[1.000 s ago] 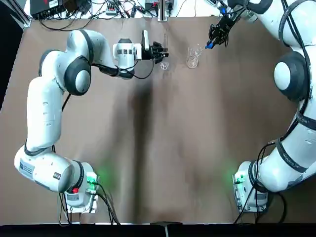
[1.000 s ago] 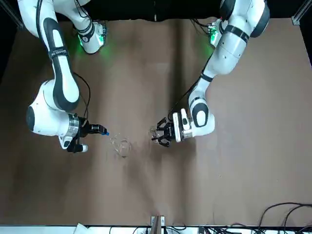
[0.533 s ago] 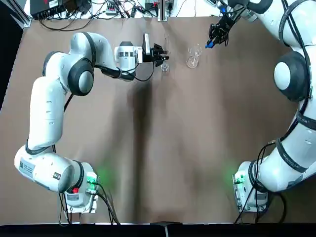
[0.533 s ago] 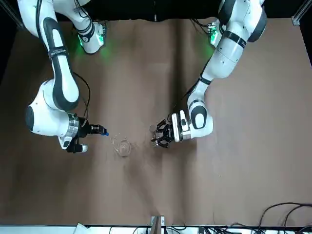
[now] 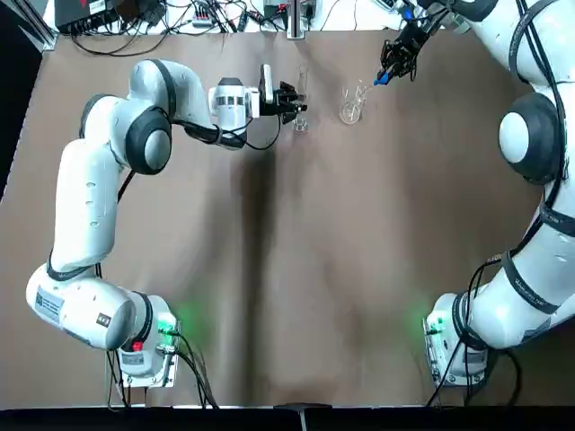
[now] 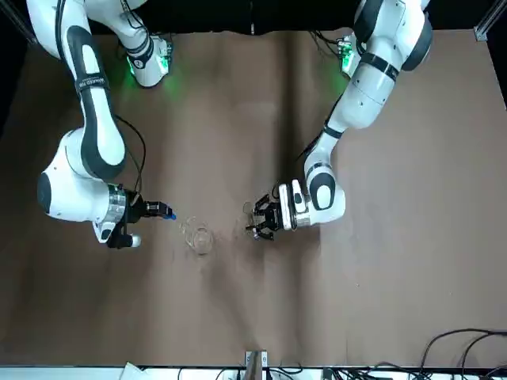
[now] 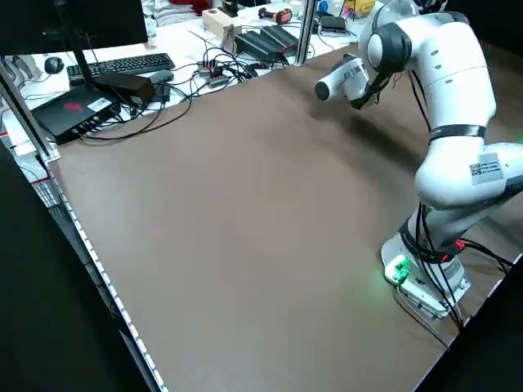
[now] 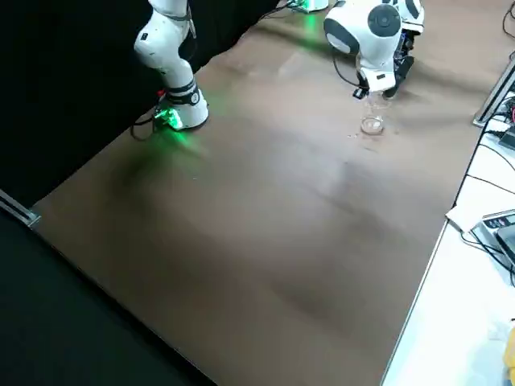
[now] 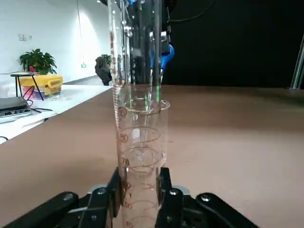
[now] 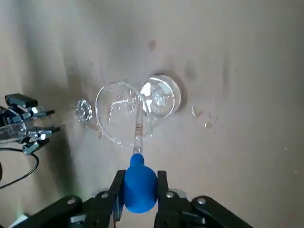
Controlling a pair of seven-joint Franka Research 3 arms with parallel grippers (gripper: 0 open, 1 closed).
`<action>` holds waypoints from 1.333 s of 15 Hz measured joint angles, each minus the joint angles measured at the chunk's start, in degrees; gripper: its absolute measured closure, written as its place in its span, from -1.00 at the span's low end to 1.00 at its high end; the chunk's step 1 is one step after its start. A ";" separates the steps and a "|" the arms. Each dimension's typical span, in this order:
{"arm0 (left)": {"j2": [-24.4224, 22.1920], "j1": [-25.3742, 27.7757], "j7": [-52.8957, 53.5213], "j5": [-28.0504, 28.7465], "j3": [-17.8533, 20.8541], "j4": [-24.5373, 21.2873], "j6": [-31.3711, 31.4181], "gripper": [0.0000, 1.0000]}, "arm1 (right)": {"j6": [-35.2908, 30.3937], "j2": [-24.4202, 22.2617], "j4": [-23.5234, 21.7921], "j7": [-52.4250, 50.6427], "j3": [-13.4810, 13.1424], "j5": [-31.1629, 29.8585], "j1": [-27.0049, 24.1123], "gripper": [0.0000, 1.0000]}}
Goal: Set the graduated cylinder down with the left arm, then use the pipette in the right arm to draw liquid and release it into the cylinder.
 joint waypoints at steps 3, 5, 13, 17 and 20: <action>0.02 0.52 1.06 -2.25 0.04 0.40 -3.28 -0.01 | -2.45 -0.38 1.28 0.00 -0.76 -0.23 0.00 0.39; 0.03 0.72 1.14 -2.29 0.14 0.39 -4.61 -0.38 | -2.86 -0.81 1.61 0.02 -0.81 -2.14 0.07 0.39; 0.05 2.06 1.43 -0.38 0.69 -0.30 -5.00 -0.94 | -3.89 -2.60 3.16 3.16 -0.64 -7.10 1.07 0.39; 0.06 3.54 1.44 2.20 0.72 -1.98 -5.03 -0.98 | -7.35 -4.41 4.16 3.81 -0.72 -7.12 1.07 0.39; -0.14 6.58 0.50 7.13 0.76 -3.26 -5.05 -0.98 | -10.74 -5.27 5.87 4.71 -0.87 -7.14 1.06 0.39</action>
